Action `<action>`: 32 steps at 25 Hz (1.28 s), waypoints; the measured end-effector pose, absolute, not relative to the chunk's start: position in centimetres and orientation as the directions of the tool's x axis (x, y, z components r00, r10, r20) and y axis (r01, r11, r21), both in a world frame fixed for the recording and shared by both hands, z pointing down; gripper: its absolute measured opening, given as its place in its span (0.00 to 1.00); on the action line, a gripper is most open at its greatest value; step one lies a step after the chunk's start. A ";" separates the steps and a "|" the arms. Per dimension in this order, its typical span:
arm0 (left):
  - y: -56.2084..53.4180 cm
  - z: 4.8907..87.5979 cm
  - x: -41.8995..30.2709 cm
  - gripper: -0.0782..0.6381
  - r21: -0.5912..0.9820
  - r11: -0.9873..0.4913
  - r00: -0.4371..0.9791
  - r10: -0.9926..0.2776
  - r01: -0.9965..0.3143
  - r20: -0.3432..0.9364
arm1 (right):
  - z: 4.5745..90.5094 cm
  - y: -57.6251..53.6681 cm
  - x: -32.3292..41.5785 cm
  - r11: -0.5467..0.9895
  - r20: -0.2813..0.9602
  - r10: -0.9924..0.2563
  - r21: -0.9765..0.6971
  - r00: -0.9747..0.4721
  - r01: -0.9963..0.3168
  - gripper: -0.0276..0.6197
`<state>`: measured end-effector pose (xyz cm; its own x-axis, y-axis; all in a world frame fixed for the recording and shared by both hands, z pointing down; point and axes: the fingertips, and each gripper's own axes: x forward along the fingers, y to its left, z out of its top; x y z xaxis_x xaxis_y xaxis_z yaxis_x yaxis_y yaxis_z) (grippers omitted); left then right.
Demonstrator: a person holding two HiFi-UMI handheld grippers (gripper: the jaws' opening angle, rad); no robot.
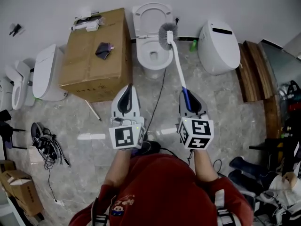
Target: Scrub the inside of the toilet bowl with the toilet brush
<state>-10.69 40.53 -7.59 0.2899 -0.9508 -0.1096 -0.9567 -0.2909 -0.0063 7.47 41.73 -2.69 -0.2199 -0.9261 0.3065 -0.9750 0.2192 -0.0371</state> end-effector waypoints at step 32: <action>11.5 -8.0 -4.3 0.13 -0.032 -0.222 0.224 -0.971 -0.975 -0.083 | -2.3 11.1 14.3 0.275 0.304 -0.910 -0.071 -0.283 -0.959 0.14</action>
<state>-4.33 11.52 -8.03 0.2236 -0.9711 -0.0831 -0.9746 -0.2217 -0.0318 14.29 11.10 -2.29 -0.2832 -0.9096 0.3041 -0.9589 0.2748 -0.0711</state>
